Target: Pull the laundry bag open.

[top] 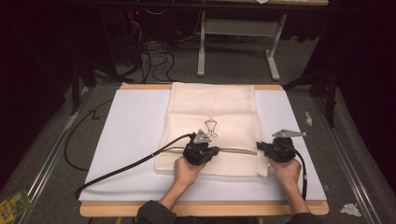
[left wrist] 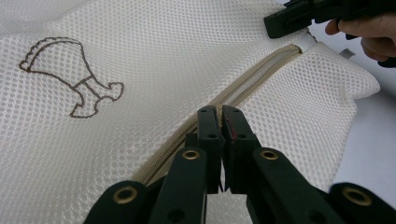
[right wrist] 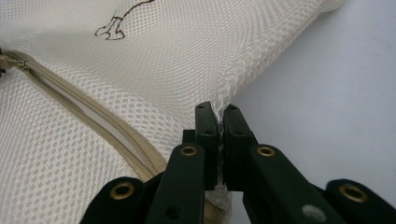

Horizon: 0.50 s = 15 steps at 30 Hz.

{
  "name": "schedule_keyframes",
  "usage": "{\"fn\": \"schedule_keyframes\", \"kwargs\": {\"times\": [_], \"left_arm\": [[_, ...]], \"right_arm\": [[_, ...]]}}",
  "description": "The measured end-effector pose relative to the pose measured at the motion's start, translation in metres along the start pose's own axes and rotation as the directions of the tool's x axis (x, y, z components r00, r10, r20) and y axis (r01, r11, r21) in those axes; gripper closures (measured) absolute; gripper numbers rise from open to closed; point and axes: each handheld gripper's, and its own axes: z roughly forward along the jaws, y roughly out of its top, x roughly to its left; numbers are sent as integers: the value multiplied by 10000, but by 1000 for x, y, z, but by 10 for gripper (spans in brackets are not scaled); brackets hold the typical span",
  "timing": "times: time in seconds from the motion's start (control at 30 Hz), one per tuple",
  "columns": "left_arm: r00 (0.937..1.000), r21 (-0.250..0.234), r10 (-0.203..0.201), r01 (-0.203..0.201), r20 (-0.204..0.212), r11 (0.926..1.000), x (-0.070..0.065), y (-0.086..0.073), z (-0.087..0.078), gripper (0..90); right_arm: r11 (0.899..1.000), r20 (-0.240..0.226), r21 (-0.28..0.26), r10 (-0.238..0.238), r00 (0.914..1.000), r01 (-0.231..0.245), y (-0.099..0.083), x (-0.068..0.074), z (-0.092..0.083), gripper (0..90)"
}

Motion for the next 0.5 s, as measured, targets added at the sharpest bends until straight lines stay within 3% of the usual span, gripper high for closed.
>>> {"fn": "schedule_keyframes", "kwargs": {"times": [0.5], "left_arm": [[10000,3,-22,22,-92,10000,4,-1,-7,873]], "right_arm": [[10000,57,55,-16,10000,16,3,0,-1,884]]}}
